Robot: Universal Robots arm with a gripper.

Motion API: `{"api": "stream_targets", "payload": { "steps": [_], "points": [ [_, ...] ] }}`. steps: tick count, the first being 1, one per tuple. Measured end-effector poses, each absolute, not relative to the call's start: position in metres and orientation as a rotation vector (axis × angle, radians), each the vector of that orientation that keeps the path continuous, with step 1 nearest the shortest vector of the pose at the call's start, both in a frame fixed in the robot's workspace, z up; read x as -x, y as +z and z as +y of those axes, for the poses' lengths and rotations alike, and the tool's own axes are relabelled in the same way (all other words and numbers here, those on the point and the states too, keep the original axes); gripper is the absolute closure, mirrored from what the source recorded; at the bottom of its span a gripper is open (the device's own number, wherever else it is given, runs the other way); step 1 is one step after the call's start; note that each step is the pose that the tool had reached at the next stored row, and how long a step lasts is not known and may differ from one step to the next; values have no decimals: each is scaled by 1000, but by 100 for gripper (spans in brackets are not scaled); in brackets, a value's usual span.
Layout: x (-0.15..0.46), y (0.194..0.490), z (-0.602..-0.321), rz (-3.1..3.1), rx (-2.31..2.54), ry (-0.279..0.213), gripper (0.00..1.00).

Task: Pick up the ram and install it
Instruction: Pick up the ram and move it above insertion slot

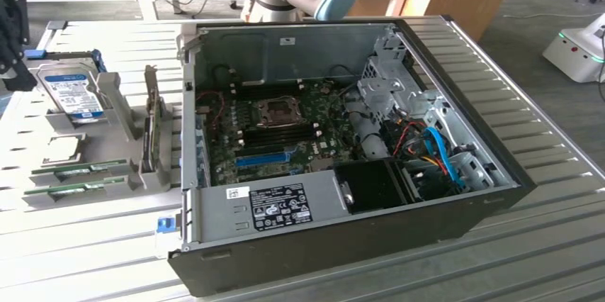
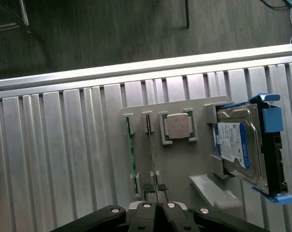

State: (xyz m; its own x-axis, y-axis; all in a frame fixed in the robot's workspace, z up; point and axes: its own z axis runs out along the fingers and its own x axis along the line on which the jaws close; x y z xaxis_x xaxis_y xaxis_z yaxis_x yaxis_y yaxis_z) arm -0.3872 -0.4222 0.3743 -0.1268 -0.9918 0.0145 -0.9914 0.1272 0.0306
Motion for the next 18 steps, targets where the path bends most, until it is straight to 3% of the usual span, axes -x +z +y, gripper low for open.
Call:
{"api": "stream_targets", "payload": {
  "steps": [18],
  "points": [
    [387, 374, -422, -2208, -2190, -18, 89]
  ]
}}
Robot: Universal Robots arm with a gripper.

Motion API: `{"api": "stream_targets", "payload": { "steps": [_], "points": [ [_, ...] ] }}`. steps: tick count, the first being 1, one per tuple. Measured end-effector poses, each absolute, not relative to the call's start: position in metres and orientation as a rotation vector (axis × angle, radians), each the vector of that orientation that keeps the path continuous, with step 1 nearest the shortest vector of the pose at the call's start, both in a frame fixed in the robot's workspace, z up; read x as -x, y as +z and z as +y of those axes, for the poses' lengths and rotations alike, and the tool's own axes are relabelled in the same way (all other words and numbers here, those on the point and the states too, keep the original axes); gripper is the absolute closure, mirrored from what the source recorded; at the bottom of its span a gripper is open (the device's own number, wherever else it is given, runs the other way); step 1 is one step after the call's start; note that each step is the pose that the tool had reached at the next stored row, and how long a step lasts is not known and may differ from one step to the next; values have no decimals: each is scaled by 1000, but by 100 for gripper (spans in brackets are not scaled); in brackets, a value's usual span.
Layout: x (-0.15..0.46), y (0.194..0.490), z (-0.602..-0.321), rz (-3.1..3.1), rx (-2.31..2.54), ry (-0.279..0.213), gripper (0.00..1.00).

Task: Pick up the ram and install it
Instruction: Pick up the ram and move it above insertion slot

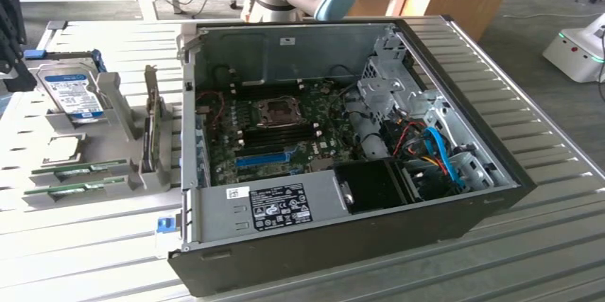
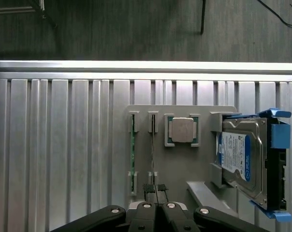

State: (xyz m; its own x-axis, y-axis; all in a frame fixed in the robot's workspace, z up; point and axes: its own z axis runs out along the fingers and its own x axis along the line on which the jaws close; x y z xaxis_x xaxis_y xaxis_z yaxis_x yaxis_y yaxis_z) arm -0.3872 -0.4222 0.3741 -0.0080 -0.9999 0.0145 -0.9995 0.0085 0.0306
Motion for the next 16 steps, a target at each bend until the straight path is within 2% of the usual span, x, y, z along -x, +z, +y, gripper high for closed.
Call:
{"api": "stream_targets", "payload": {
  "steps": [16],
  "points": [
    [387, 374, -422, -2213, -2203, -38, 89]
  ]
}}
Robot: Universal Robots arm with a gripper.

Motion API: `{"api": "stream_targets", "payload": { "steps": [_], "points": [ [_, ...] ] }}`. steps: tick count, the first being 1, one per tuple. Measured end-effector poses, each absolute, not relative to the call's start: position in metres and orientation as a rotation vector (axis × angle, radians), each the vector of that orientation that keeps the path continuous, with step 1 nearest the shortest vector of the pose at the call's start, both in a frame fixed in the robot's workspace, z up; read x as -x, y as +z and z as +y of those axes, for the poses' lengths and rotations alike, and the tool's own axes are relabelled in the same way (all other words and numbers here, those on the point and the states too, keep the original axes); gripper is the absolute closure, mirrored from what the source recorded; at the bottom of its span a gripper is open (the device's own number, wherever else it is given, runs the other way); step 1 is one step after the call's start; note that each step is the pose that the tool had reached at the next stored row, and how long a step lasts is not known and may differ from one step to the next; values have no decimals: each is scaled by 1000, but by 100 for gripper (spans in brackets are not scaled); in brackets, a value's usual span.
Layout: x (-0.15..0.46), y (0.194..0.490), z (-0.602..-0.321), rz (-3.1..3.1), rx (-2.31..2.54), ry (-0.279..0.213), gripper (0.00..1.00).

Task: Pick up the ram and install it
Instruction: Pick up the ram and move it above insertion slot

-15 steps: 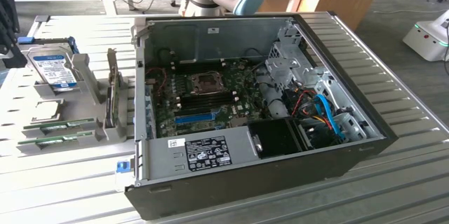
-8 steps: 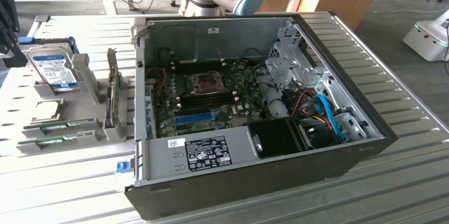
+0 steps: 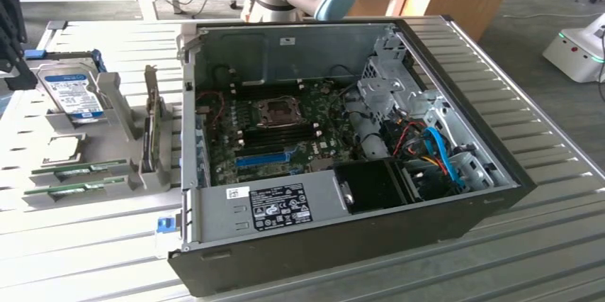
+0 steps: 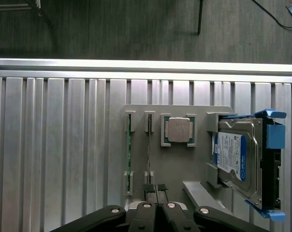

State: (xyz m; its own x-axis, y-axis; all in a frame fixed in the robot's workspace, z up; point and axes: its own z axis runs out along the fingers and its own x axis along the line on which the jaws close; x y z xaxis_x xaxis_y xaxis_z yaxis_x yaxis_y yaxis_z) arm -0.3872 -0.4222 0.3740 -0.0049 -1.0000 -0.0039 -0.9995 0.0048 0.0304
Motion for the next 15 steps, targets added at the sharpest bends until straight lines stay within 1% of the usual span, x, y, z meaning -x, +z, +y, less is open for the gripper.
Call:
{"api": "stream_targets", "payload": {
  "steps": [9, 11, 12, 13, 15],
  "points": [
    [387, 374, -423, -2213, -2203, -38, 89],
    [387, 374, -423, -2213, -2203, -38, 77],
    [387, 374, -423, -2213, -2203, -38, 77],
    [387, 374, -423, -2213, -2203, -38, 70],
    [387, 374, -423, -2213, -2203, -38, 70]
  ]
}}
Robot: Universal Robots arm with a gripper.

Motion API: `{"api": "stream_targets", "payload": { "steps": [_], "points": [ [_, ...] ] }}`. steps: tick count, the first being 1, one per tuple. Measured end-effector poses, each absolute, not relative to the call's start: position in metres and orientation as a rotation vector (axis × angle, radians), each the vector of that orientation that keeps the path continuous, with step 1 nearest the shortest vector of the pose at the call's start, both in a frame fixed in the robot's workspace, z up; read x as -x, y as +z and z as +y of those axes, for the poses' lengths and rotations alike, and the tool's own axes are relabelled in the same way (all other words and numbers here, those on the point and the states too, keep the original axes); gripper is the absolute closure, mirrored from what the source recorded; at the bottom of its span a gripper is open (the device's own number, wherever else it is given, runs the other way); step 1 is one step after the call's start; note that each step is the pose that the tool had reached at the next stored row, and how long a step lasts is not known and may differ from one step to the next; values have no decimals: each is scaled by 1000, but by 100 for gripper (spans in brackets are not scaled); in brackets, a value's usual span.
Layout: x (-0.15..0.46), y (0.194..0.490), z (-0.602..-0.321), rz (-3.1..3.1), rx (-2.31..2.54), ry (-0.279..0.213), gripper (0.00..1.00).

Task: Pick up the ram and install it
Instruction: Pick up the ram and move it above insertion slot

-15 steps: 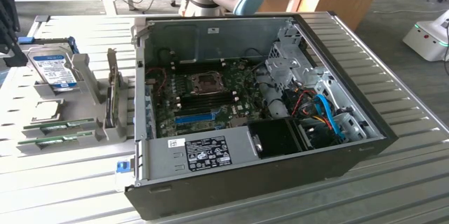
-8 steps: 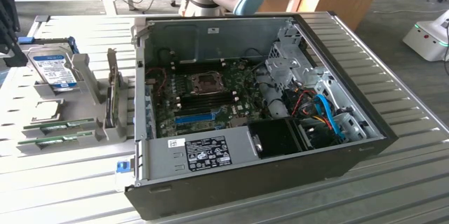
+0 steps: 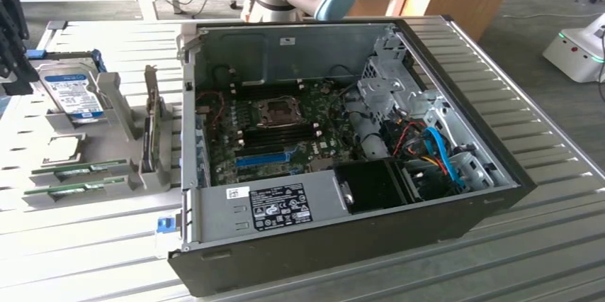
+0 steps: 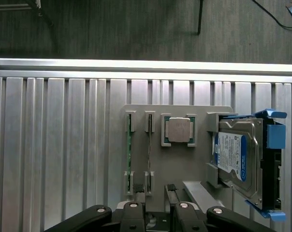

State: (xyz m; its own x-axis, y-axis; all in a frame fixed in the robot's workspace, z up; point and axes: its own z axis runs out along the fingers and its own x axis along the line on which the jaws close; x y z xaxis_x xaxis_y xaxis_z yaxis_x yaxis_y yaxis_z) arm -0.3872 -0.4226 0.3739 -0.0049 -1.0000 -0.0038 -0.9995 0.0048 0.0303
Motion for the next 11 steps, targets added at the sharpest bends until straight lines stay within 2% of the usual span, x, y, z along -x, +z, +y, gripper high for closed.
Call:
{"api": "stream_targets", "payload": {
  "steps": [11],
  "points": [
    [387, 362, -423, -2216, -2206, -44, 70]
  ]
}}
